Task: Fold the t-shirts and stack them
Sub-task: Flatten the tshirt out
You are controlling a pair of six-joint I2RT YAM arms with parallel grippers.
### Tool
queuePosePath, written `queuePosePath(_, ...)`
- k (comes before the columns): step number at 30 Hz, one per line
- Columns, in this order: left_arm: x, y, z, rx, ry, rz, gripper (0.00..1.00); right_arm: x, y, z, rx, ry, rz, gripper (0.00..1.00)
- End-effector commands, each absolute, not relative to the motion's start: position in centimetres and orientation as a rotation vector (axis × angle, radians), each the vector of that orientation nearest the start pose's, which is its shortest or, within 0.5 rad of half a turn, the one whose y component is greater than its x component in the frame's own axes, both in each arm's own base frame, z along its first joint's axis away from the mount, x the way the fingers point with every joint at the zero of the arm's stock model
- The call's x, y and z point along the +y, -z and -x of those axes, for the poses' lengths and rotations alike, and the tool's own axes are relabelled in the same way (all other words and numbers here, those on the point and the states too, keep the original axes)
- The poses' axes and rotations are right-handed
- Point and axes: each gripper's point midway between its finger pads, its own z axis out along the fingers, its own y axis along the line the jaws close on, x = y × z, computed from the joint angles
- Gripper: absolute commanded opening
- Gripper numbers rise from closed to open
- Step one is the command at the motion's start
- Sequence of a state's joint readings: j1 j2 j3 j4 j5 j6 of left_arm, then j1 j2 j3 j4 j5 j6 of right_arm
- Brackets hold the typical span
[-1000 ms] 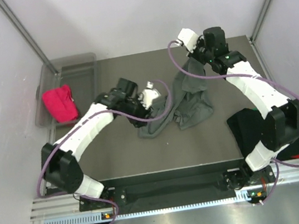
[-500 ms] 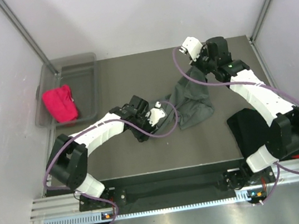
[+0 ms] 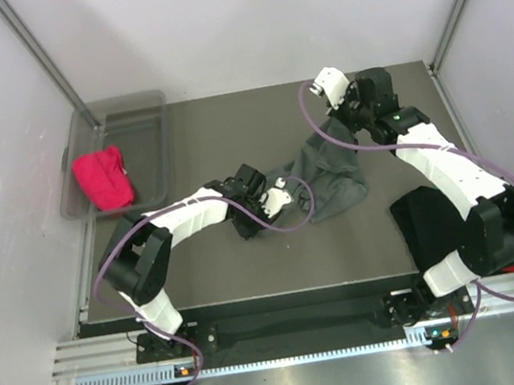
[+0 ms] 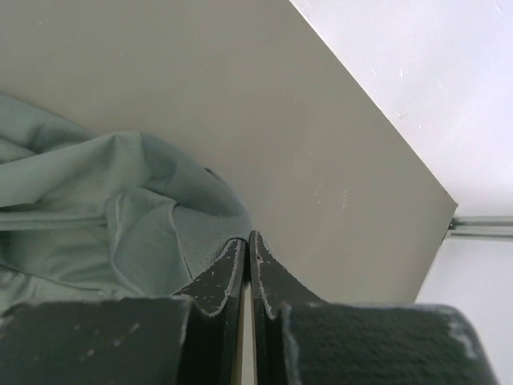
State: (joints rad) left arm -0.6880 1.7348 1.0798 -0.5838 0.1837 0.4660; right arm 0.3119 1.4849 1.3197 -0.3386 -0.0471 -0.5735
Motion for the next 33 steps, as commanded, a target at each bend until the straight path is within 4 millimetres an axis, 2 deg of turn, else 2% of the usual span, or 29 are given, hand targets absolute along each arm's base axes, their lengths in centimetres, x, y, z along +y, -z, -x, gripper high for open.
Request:
queuePosePath(1,-23.4,-6.1,-25.6,2.263,0.346,-1.545,0.0,12.4,-28.9,-41.9,1.763,0.098,0.863,0.0)
queuePosePath(3,-23.3,-7.7,-24.7,2.219,0.381,-1.574,0.0,12.2,-30.3,-40.3,1.734,0.083,0.857,0.0)
queuePosePath(4,-22.7,-9.3,-23.7,2.199,0.392,-1.583,0.0,12.2,-30.6,-39.7,1.725,0.075,0.859,0.0)
queuePosePath(5,-22.8,-10.2,-22.8,2.181,0.445,-1.601,0.0,12.2,-30.3,-38.8,1.731,0.054,0.872,0.0)
queuePosePath(6,-22.7,-11.1,-22.1,2.154,0.474,-1.627,0.0,12.1,-31.7,-37.7,1.7,0.041,0.856,0.0)
queuePosePath(7,-22.5,-12.7,-21.4,2.109,0.498,-1.626,0.0,12.1,-31.9,-37.0,1.693,0.027,0.861,0.0)
queuePosePath(8,-22.0,-13.4,-20.1,2.118,0.531,-1.646,0.0,12.6,-31.8,-36.0,1.681,-0.018,0.885,0.0)
queuePosePath(9,-22.0,-14.2,-19.4,2.097,0.566,-1.651,0.0,12.6,-32.8,-34.4,1.649,-0.036,0.895,0.0)
queuePosePath(11,-20.9,-15.7,-18.0,2.089,0.606,-1.66,0.0,12.9,-33.0,-32.6,1.631,-0.081,0.918,0.0)
queuePosePath(12,-20.5,-16.1,-18.0,2.074,0.608,-1.663,0.0,12.7,-33.8,-31.6,1.608,-0.087,0.921,0.0)
queuePosePath(14,-19.6,-17.4,-18.7,2.031,0.543,-1.653,0.0,12.2,-34.9,-30.6,1.601,-0.098,0.916,0.0)
queuePosePath(15,-18.9,-18.0,-19.6,2.01,0.479,-1.645,0.0,11.8,-35.8,-30.2,1.585,-0.103,0.894,0.0)
queuePosePath(16,-18.8,-19.7,-20.7,1.969,0.438,-1.614,0.0,11.1,-37.4,-30.1,1.562,-0.085,0.868,0.0)
queuePosePath(18,-17.9,-21.7,-22.6,1.923,0.313,-1.597,0.0,10.3,-39.0,-30.2,1.537,-0.034,0.86,0.0)
queuePosePath(19,-17.9,-24.4,-23.9,1.871,0.246,-1.559,0.0,9.4,-41.2,-30.2,1.505,0.022,0.834,0.0)
queuePosePath(21,-17.4,-27.1,-25.5,1.804,0.139,-1.54,0.0,8.3,-42.6,-30.9,1.494,0.109,0.836,0.0)
queuePosePath(22,-16.5,-29.6,-26.7,1.76,0.035,-1.493,0.0,7.4,-44.0,-31.2,1.486,0.162,0.808,0.0)
queuePosePath(24,-15.7,-32.8,-28.6,1.683,-0.093,-1.408,0.0,6.3,-45.4,-31.4,1.481,0.214,0.767,0.0)
queuePosePath(25,-14.9,-34.8,-29.0,1.651,-0.152,-1.344,0.0,5.4,-46.9,-31.3,1.471,0.252,0.714,0.0)
queuePosePath(27,-12.7,-37.1,-30.3,1.661,-0.26,-1.194,0.0,4.4,-48.1,-30.9,1.476,0.24,0.618,0.0)
queuePosePath(28,-12.1,-39.2,-30.7,1.623,-0.277,-1.096,0.0,4.1,-48.9,-30.5,1.463,0.235,0.589,0.0)
queuePosePath(30,-10.5,-41.0,-30.8,1.631,-0.296,-0.953,0.0,3.9,-50.0,-29.1,1.436,0.214,0.551,0.0)
queuePosePath(31,-10.1,-42.6,-30.3,1.596,-0.284,-0.896,0.0,3.9,-50.5,-28.5,1.423,0.208,0.536,0.0)
queuePosePath(33,-9.7,-43.8,-29.3,1.568,-0.245,-0.856,0.0,4.0,-50.7,-27.0,1.419,0.169,0.522,0.0)
